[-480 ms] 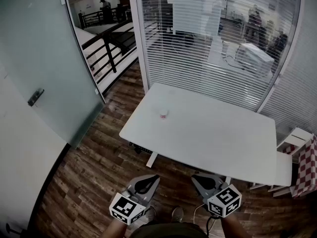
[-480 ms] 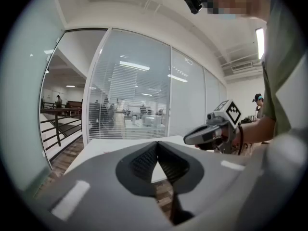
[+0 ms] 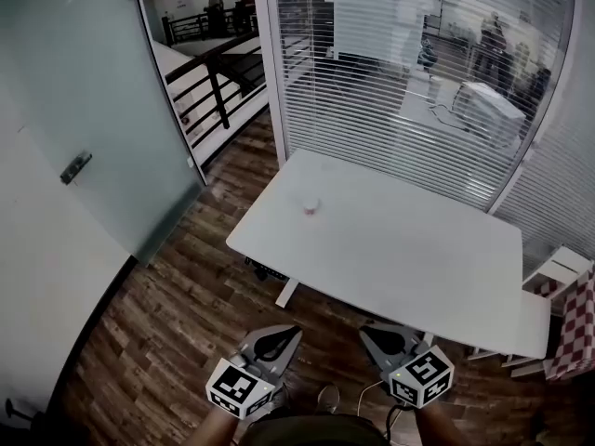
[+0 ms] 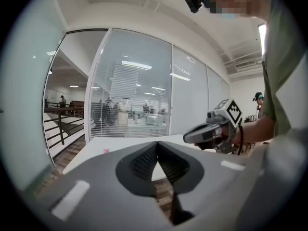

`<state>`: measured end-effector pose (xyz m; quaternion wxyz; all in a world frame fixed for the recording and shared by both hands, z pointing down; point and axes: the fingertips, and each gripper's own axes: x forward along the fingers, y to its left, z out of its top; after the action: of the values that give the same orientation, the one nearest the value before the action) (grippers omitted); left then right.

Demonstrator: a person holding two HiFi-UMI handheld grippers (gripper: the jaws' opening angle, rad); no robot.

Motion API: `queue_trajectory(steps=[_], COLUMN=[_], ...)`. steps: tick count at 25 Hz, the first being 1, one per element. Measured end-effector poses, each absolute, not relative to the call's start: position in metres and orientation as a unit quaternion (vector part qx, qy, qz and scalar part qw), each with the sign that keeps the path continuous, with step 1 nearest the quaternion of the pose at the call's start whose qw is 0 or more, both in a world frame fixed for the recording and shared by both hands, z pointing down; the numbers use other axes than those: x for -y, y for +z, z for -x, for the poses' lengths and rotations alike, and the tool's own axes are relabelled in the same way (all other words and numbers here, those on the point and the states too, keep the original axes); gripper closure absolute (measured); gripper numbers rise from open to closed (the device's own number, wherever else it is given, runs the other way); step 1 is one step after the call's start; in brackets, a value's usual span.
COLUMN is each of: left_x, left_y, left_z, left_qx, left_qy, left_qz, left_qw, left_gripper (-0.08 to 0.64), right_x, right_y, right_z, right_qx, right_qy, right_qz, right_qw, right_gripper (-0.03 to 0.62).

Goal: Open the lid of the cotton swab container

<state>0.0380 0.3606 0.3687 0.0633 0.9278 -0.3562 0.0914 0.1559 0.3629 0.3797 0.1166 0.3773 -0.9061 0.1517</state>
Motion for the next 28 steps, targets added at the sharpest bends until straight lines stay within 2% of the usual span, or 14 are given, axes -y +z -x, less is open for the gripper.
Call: queue_trajectory(steps=[28], left_x=[-0.355], left_y=[0.395], left_z=[-0.041], left_qx=[0.381], left_qy=[0.096], left_qz=[-0.916], left_qw=[0.080], left_gripper=[0.552], right_x=[-0.358], right_y=[0.409], right_z=[-0.151], right_qx=[0.916], right_qy=[0.160], right_qz=[-0.341], right_qw=[0.138], right_gripper=[0.588])
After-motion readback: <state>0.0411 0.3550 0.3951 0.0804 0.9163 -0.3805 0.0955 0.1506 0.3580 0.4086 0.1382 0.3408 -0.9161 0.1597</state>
